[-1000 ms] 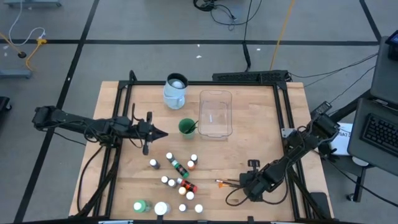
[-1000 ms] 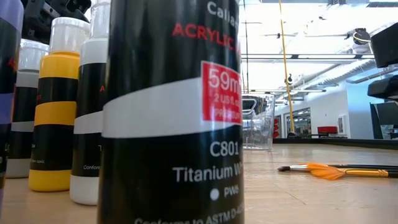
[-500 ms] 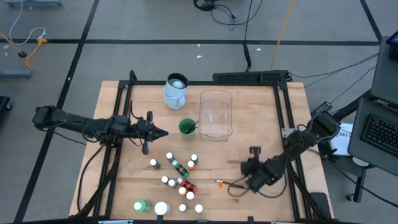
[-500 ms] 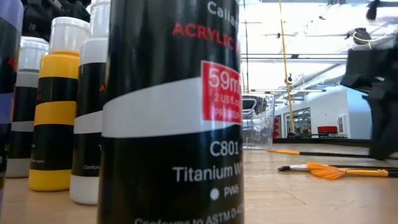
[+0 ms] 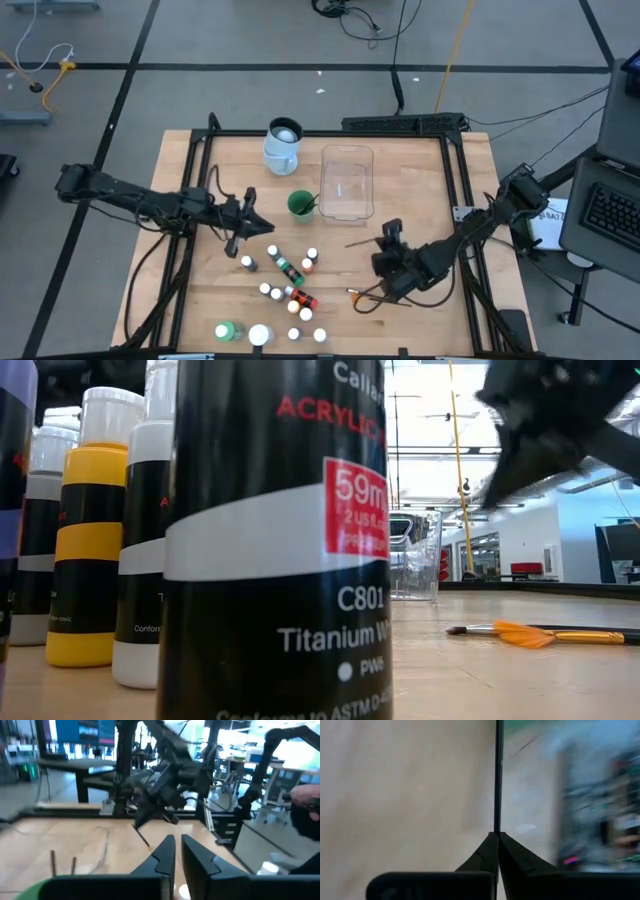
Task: Pick & Place Paint Supplies
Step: Put the yellow paintbrush into the green cup
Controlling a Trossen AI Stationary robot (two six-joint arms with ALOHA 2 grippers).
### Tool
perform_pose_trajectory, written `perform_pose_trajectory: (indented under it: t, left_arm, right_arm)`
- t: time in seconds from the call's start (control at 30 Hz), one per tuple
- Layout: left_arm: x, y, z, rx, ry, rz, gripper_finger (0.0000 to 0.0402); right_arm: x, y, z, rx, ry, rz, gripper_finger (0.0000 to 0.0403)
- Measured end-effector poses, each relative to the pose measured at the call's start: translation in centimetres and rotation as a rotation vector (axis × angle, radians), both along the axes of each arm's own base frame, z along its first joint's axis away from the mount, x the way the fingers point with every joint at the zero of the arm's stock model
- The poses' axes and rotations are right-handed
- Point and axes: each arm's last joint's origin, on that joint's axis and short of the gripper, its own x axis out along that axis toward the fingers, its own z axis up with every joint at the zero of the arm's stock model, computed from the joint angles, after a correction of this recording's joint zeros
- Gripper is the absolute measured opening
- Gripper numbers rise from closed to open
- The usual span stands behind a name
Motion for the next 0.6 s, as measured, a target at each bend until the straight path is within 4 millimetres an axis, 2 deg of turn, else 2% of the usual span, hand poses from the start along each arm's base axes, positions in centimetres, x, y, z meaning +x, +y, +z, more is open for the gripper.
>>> perform_pose_trajectory:
  t: [0.13, 0.27, 0.4, 0.6]
  left_arm:
    - [2.2, -0.4, 0.5, -0.095, 0.093, -0.015, 0.0077]
    - [4.4, -0.9, 0.1, -0.116, 0.173, -0.038, 0.0128]
    - [5.9, -1.2, -0.9, -0.142, 0.25, -0.073, 0.0182]
    - [6.7, -1.3, -1.5, -0.155, 0.29, -0.057, 0.0245]
  right_arm:
    - [2.2, 0.8, 3.2, -0.229, -0.144, 0.091, 0.0001]
    - [3.9, 1.4, 4.7, -0.407, -0.122, 0.222, 0.0001]
    - [4.7, 1.1, 4.2, -0.582, -0.015, 0.348, 0.0001]
    - [4.9, 0.3, 2.4, -0.798, 0.024, 0.421, 0.0001]
